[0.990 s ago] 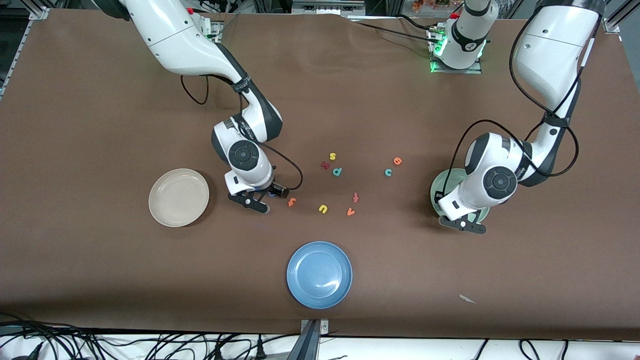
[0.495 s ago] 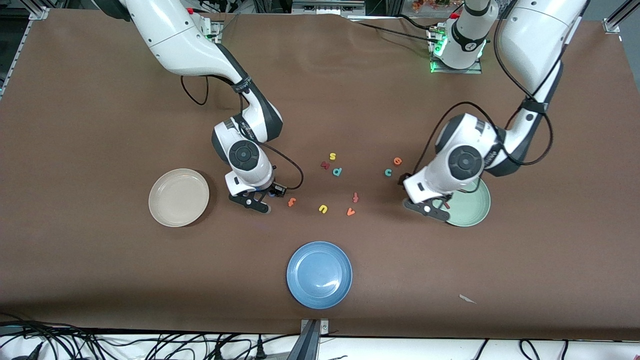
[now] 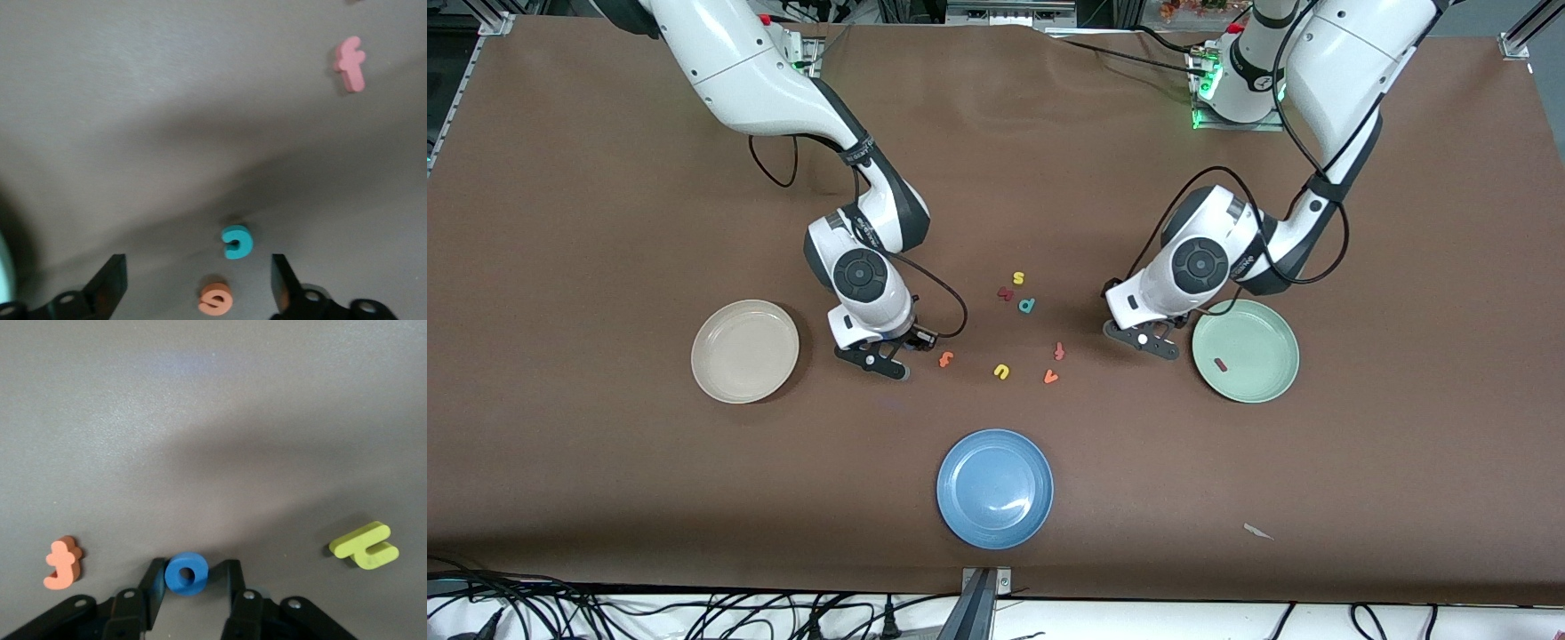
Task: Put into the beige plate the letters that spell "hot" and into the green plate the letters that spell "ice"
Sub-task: 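Grasp the blue o with the right gripper while the left gripper reaches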
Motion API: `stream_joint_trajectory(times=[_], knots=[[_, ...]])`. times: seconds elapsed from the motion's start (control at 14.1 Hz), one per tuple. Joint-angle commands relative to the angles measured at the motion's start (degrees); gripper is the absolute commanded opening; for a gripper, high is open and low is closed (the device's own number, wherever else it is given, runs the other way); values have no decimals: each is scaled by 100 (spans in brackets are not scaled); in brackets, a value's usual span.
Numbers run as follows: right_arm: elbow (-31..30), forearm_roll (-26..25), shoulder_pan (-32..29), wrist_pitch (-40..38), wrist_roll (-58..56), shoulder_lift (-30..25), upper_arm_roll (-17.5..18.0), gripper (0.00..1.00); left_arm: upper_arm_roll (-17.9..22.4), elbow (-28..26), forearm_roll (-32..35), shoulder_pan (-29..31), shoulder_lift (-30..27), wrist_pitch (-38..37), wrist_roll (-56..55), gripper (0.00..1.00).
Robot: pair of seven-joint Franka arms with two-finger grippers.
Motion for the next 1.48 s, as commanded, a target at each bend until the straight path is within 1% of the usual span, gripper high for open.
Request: stream_joint_trajectory(times=[0.0, 0.07, 0.14, 0.21, 0.35, 0.42, 0.49, 0.57, 0.78, 0.85, 0.92, 0.99, 1.06, 1.2, 1.27, 1.41], knots=[[160, -70, -6, 111, -50, 162, 26, 41, -29, -90, 250, -95, 71, 310, -328, 90], [160, -62, -6, 137, -50, 171, 26, 39, -21, -90, 259, -260, 115, 407, -468, 86], [160, -70, -6, 146, -50, 180, 26, 36, -12, -90, 268, -314, 142, 408, -539, 86], [160, -62, -6, 146, -50, 180, 26, 35, -3, -90, 268, -306, 160, 408, -540, 86], [160, -62, 3, 146, -41, 180, 35, 30, -12, -90, 600, -280, 230, 408, -566, 79], [160, -62, 3, 155, -41, 180, 26, 27, -12, -98, 671, -271, 247, 408, -636, 78], [160, -62, 3, 155, -41, 189, 35, 26, -12, -142, 689, -236, 248, 416, -654, 77], [160, -62, 3, 155, -41, 180, 35, 24, -3, -151, 681, -227, 256, 417, -654, 71], [160, -62, 3, 146, -59, 171, 35, 20, -3, -151, 681, -218, 326, 460, -672, 62], [230, -62, 3, 138, -76, 171, 35, 19, -12, -151, 690, -183, 318, 452, -672, 49], [369, -53, -6, 59, -77, 154, 35, 17, -12, -160, 681, -183, 318, 452, -689, 32], [475, -53, -49, -159, -94, 110, 44, 16, -12, -160, 681, -183, 292, 434, -794, 19], [685, -53, -67, -475, -207, 101, 35, 16, -12, -160, 681, -183, 292, 434, -873, 12], [1064, -9, -94, -1125, -392, 57, 35, 16, -12, -160, 690, -192, 274, 425, -936, 0], [1083, 78, -102, -1241, -506, -48, 18, 16, -12, -143, 681, -192, 257, 408, -944, 0], [1013, 132, -199, -1530, -1206, -293, -9, 16, -12, -90, 681, -139, 117, 373, -944, 0]])
